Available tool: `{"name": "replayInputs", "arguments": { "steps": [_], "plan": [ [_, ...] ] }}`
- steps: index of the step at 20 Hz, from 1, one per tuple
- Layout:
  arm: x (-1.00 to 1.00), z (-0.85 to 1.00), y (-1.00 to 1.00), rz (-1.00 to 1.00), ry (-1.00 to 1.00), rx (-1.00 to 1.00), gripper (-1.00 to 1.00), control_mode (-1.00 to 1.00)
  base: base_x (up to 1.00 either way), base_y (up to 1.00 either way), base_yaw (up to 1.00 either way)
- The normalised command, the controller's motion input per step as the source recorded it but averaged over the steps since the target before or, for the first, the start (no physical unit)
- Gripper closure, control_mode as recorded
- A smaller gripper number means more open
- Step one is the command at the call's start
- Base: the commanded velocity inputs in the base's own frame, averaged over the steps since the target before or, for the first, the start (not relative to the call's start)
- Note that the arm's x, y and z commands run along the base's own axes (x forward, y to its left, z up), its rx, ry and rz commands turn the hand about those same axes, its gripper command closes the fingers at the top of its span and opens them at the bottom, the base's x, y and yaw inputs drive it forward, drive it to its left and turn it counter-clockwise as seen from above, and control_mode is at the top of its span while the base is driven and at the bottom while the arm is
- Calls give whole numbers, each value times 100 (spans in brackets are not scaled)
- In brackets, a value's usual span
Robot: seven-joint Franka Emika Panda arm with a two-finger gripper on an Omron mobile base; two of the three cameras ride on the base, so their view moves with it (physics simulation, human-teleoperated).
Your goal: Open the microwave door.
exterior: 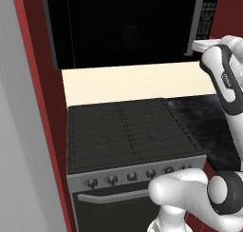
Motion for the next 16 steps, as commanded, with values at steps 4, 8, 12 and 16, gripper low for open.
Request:
{"name": "replayInputs", "arguments": {
  "steps": [4, 8, 12, 16],
  "plan": [
    [62, 0, 0, 0, 0, 0, -100, -100, 0, 0, 0],
    [59, 0, -4, 2, 3, 0, -100, -100, 0, 0, 0],
    [54, 0, -14, 5, 2, 0, -100, -100, 0, 0, 0],
    [51, 0, -21, 9, 0, 0, -100, -100, 0, 0, 0]
  ]
}}
